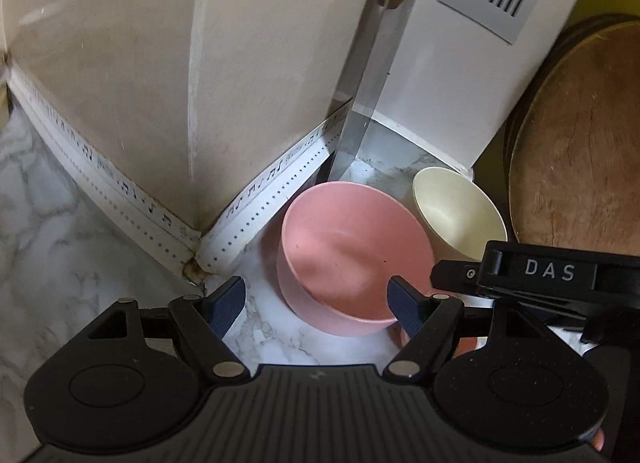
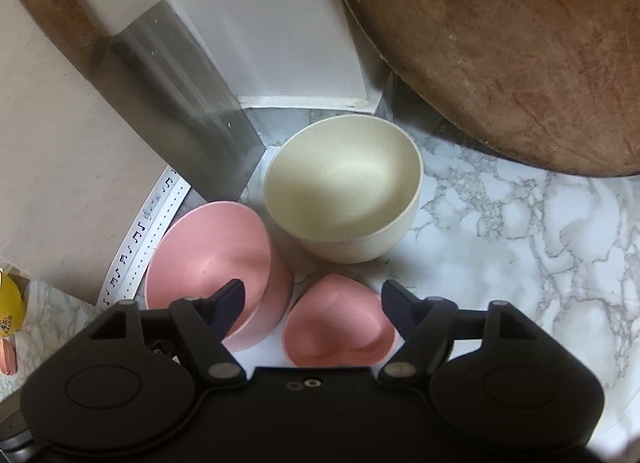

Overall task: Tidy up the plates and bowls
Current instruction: 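Move both tools to the pink bowl and close them on its rim, then lift the pink bowl with both tools and carry it toward the bear-shaped plate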

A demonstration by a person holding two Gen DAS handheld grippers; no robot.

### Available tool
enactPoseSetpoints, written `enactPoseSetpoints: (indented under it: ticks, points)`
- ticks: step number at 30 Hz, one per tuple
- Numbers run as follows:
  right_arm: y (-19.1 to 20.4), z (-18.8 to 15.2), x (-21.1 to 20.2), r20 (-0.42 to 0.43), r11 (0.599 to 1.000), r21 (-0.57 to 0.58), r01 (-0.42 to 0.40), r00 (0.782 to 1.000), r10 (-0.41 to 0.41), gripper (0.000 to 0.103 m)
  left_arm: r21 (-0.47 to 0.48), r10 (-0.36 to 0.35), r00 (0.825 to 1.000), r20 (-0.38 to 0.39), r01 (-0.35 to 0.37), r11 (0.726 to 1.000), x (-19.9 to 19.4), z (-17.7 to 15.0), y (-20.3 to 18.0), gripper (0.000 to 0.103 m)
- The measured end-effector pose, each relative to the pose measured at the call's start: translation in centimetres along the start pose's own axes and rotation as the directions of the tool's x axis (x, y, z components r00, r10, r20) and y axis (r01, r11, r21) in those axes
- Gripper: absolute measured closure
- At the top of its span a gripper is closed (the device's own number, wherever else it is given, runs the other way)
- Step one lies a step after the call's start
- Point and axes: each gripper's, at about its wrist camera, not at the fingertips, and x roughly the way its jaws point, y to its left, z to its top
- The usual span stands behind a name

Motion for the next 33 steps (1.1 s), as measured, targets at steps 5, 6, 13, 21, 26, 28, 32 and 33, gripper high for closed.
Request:
enactPoseSetpoints:
  ticks: [5, 6, 13, 21, 26, 28, 32, 33]
  points:
    - [0.2, 0.3, 0.7, -0.017, 1.000, 0.004, -0.008, 1.000, 0.008, 0.045, -0.037, -0.008, 1.000, -0.026, 0.007, 0.999, 0.7, 0.3, 0.2, 0.040]
    - [0.2, 0.3, 0.9, -0.020, 1.000, 0.004, -0.011, 1.000, 0.011, 0.048, -0.044, -0.008, 0.999, -0.033, 0.006, 0.999, 0.9, 0.4, 0.2, 0.042]
    - [0.8, 0.3, 1.4, -0.026, 0.999, -0.023, -0.041, 0.999, 0.040, 0.070, -0.033, -0.018, 0.999, -0.047, 0.017, 0.999, 1.5, 0.3, 0.4, 0.062]
    - [1.5, 0.3, 1.3, -0.018, 0.996, -0.065, -0.054, 0.998, 0.053, 0.092, -0.007, -0.011, 0.999, -0.047, 0.011, 1.000, 2.1, 0.5, 0.4, 0.078]
    - [2.0, -0.1, 0.8, -0.008, 0.994, -0.103, -0.035, 0.999, 0.034, 0.092, 0.021, -0.009, 0.999, -0.039, 0.010, 1.000, 1.7, 0.4, 0.3, 0.080]
    - [2.0, -0.3, 0.5, -0.001, 0.993, -0.111, -0.033, 0.999, 0.033, 0.092, 0.031, -0.009, 0.999, -0.034, 0.010, 0.999, 1.4, 0.4, 0.1, 0.080]
    - [2.3, -0.6, -0.7, 0.009, 0.993, -0.113, -0.039, 0.999, 0.040, 0.092, 0.053, -0.015, 1.000, -0.023, 0.016, 0.998, 0.3, 0.1, -0.1, 0.080]
    - [2.4, -0.7, -1.1, 0.011, 0.993, -0.112, -0.041, 0.999, 0.042, 0.092, 0.057, -0.019, 1.000, -0.022, 0.021, 0.998, -0.1, 0.0, -0.1, 0.080]
